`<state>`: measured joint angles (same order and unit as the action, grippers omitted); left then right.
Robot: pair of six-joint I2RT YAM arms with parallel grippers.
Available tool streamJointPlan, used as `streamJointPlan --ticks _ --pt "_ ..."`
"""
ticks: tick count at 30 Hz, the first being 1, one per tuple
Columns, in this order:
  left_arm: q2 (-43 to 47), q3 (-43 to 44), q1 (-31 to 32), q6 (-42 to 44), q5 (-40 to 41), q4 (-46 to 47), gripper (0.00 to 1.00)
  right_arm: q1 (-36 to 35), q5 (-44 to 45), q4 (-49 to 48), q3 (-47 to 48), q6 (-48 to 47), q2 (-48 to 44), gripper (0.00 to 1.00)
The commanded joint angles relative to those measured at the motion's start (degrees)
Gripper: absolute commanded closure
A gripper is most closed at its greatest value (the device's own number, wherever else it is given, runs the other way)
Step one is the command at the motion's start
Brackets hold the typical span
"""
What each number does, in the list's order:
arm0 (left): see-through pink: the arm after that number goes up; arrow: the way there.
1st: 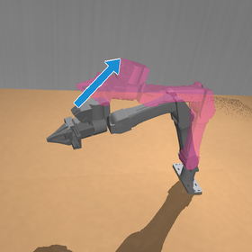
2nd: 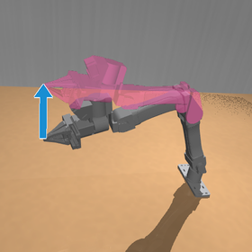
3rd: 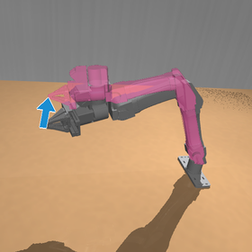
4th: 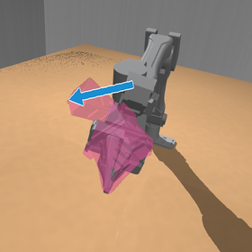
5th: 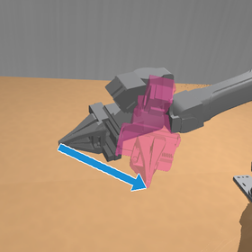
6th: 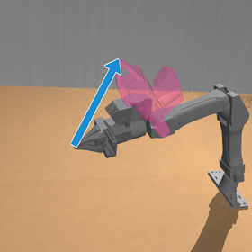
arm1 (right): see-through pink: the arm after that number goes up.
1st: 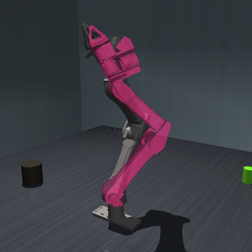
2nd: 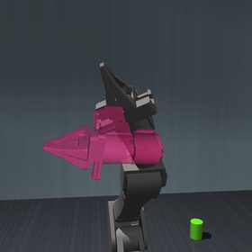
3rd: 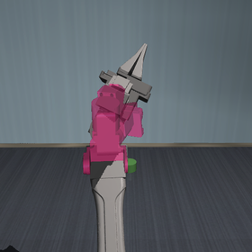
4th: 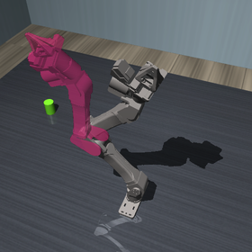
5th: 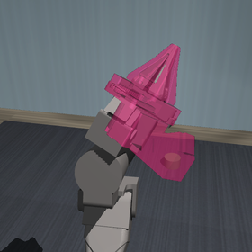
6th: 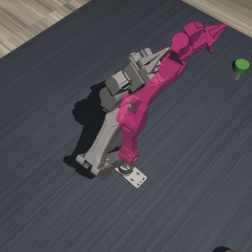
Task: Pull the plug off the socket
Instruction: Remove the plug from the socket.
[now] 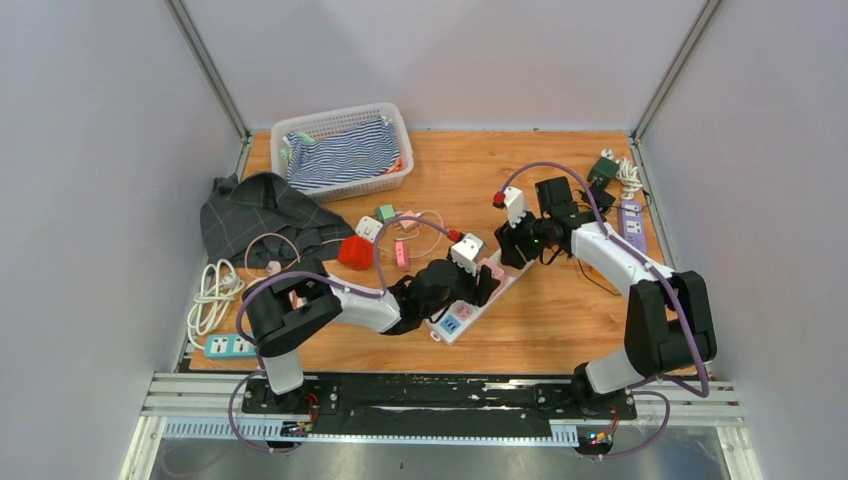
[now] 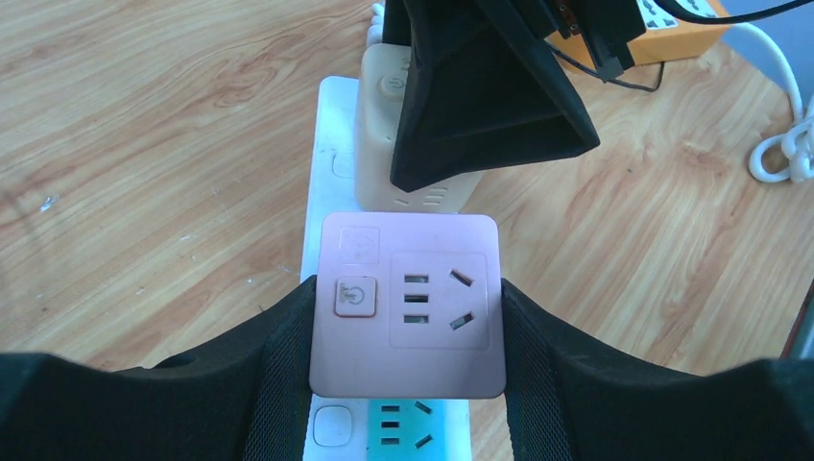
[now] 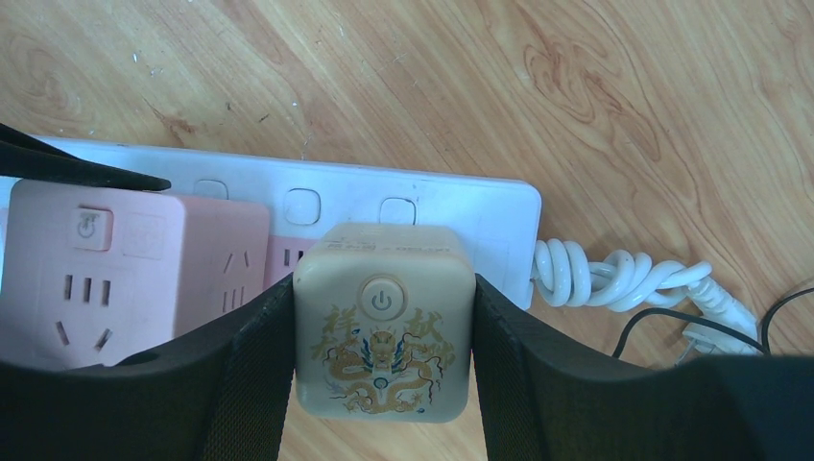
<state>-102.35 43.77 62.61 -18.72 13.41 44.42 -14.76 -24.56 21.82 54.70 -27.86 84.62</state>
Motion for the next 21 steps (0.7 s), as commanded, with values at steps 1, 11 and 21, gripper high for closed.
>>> streamJointPlan --ticks 1,11,21 --pt "1.5 -1.9 0.7 0.0 -3.2 -1.6 1.0 0.3 7.1 5.4 -2.2 -1.6 4.4 0.89" --pt "-0.4 4.8 12.6 16.9 22.4 -9.4 1.0 0.1 7.5 5.6 -2.1 -1.7 5.2 0.89" --pt "7.1 0.7 4.3 1.0 2.2 -9.1 1.0 0.0 7.7 5.8 -1.9 -1.8 5.9 0.9"
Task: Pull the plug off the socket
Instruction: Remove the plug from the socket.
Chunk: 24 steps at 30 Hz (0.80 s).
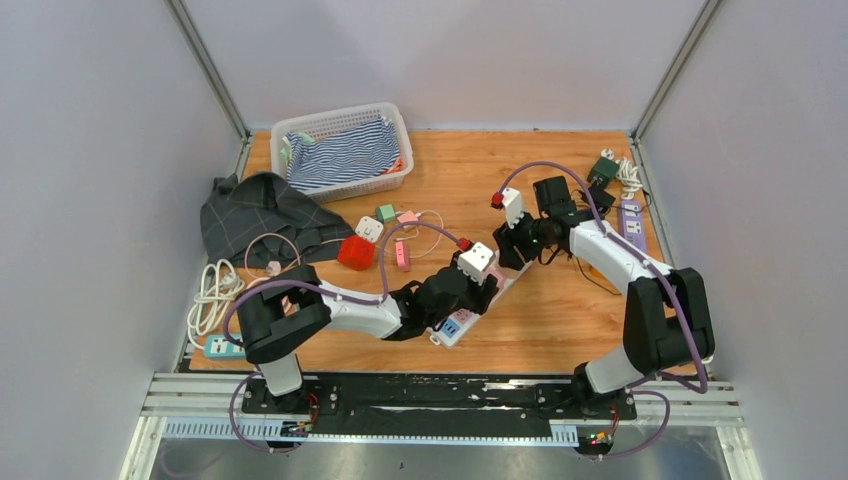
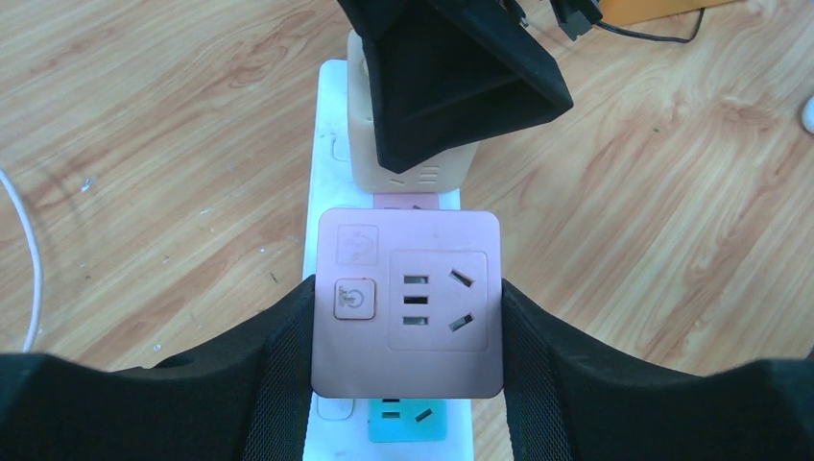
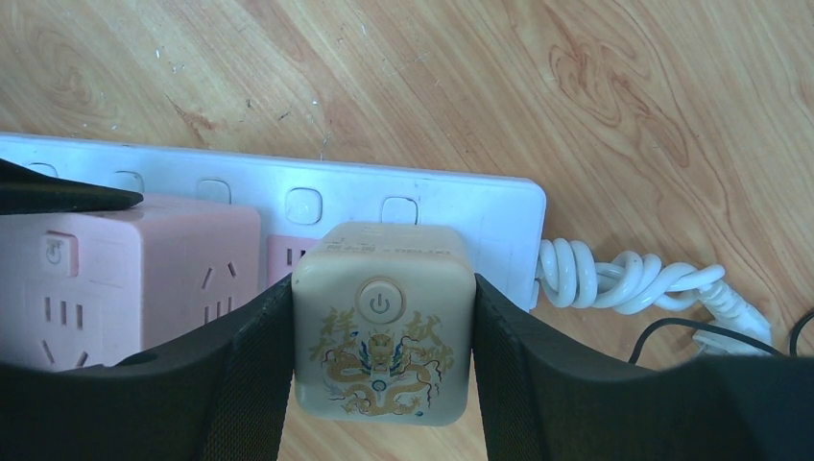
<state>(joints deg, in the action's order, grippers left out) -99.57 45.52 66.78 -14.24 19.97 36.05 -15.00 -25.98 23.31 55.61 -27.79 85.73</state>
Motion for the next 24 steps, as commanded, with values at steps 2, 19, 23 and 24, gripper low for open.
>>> streamJointPlan --ticks 2,19,23,24 --pt "4.8 -0.5 1.2 -0.4 -1.9 -1.2 1.0 0.1 9.1 4.5 -2.8 -2.0 5.0 0.9" --pt "5.9 -0.1 -1.7 -4.8 -9.0 -4.4 1.0 0.0 9.8 4.6 -2.8 -2.2 5.2 0.9" --pt "6.7 -0.2 -1.6 -2.7 -7.8 -4.5 1.0 -0.1 9.9 4.7 -2.7 -2.2 5.2 0.9" --pt "6.6 -0.2 -0.9 -1.0 -5.5 -4.6 1.0 -0.1 9.9 4.7 -2.7 -2.2 5.2 0.9"
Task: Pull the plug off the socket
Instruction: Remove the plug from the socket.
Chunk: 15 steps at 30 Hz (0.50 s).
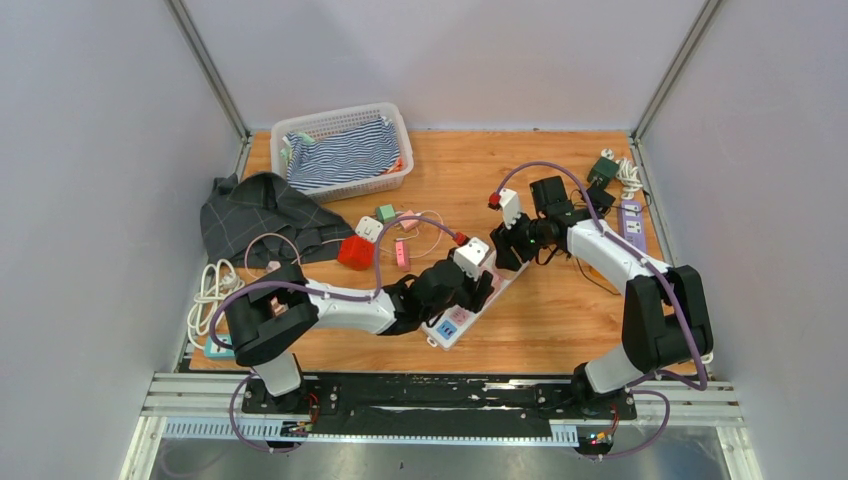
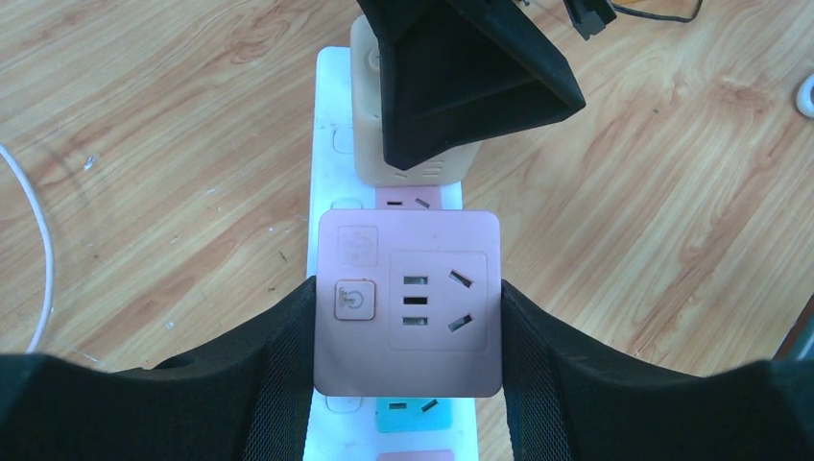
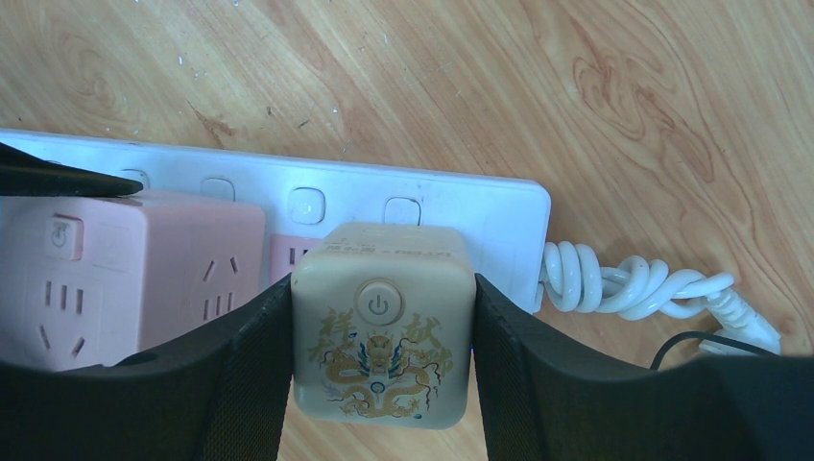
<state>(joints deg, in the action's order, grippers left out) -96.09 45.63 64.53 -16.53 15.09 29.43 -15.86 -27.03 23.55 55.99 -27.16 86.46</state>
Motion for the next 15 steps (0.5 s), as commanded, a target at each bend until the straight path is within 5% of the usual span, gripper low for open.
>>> streamJointPlan --ticks 1,7,11,15 --pt "3.0 -0.3 2.3 3.5 3.2 1.9 1.0 0.8 11.0 4.5 -3.1 -2.8 4.5 0.9" --pt "1.7 0.5 6.3 12.8 14.6 1.1 1.0 0.8 11.2 4.5 -3.1 -2.8 4.6 0.9" --pt "1.7 0.9 6.2 12.0 13.3 0.5 1.0 0.8 11.3 4.5 -3.1 -2.8 4.6 0.9" --pt "3.3 0.1 2.8 4.9 3.3 0.1 1.0 0.8 11.3 4.5 -3.0 -2.8 4.7 0.9"
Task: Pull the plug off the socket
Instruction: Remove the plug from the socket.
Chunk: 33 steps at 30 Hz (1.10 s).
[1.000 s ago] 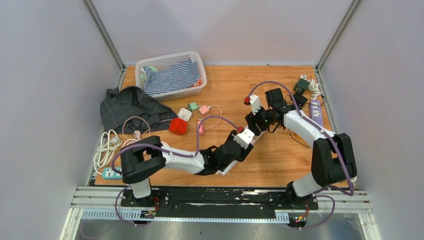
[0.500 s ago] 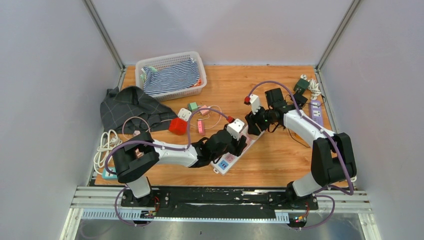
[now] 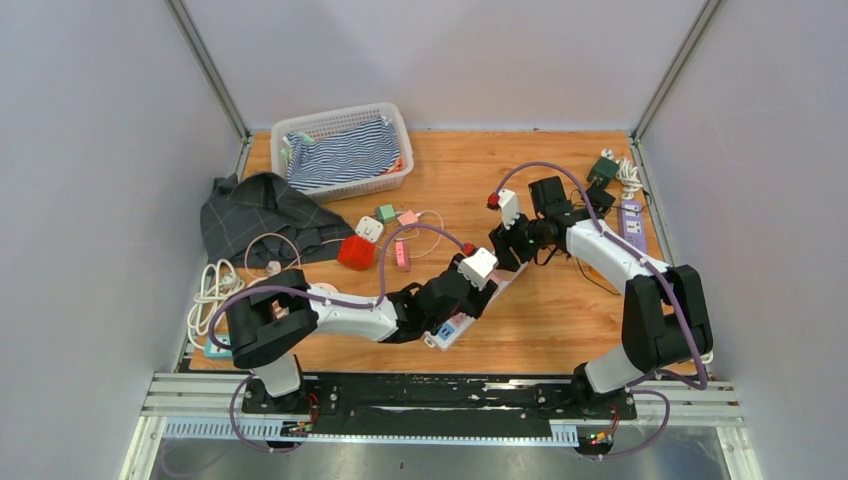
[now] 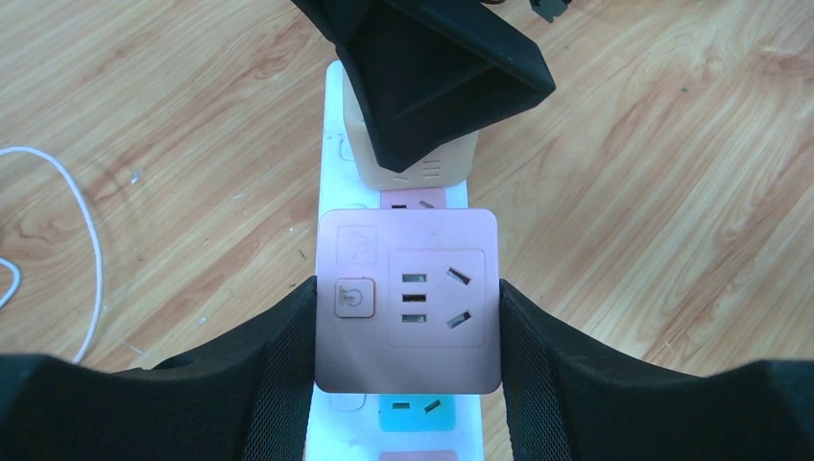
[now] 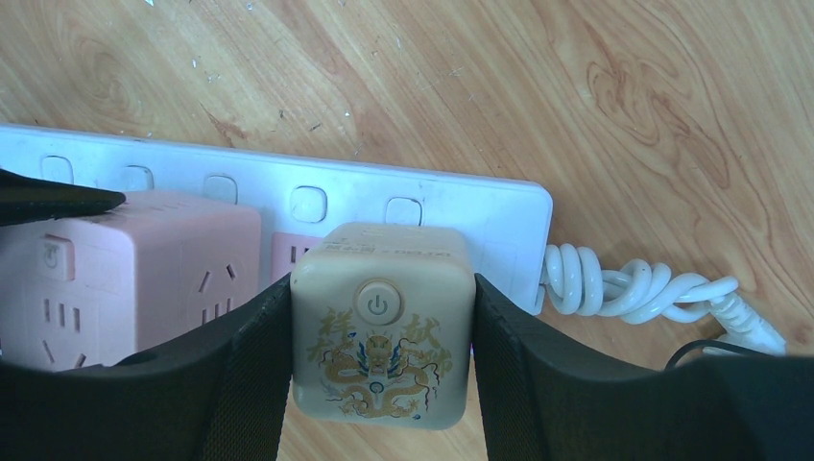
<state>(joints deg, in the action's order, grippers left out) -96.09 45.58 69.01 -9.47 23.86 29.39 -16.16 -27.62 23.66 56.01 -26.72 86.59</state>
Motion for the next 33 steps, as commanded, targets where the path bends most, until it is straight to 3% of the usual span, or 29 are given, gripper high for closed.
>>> streamJointPlan --ticks 1,4,7,12,15,18,20,25,30,33 --pt "3.7 -0.2 -2.3 -3.3 -6.9 0.1 1.0 1.2 11.9 4.4 -3.1 -3.3 4.6 0.9" --pt "4.2 -0.2 -2.1 -1.8 -4.1 -0.7 1.0 1.1 12.0 4.4 -3.1 -3.3 4.6 0.9" --pt "3.1 1.6 0.7 4.7 5.4 -3.1 1.0 1.1 12.0 4.4 -3.0 -3.4 4.7 0.9" --pt "0.7 4.4 4.5 9.4 11.1 -3.6 1.0 1.1 12.2 4.4 -3.0 -3.4 4.9 0.9" --pt "1.0 4.2 3.9 6.7 7.4 -3.9 1.0 1.1 12.1 4.4 -3.0 -3.4 4.9 0.9" --pt "3.9 1.9 -2.0 -4.9 -8.6 -3.5 1.0 1.1 12.1 4.4 -3.0 -3.4 4.9 0.9" --pt "5.1 1.2 -4.5 -10.0 -13.0 -3.5 1.0 1.1 12.1 4.5 -3.0 -3.4 4.9 0.9" --pt "9.0 0.1 -4.5 -7.3 -11.8 -3.7 1.0 1.1 12.2 4.6 -3.0 -3.5 4.9 0.9" --pt "8.1 0.9 1.3 5.6 0.2 -3.9 1.0 1.1 12.3 4.5 -3.1 -3.5 4.8 0.9" --pt "7.6 1.5 2.7 7.7 0.6 -3.9 1.0 1.0 11.7 4.7 -2.8 -3.5 4.7 0.9"
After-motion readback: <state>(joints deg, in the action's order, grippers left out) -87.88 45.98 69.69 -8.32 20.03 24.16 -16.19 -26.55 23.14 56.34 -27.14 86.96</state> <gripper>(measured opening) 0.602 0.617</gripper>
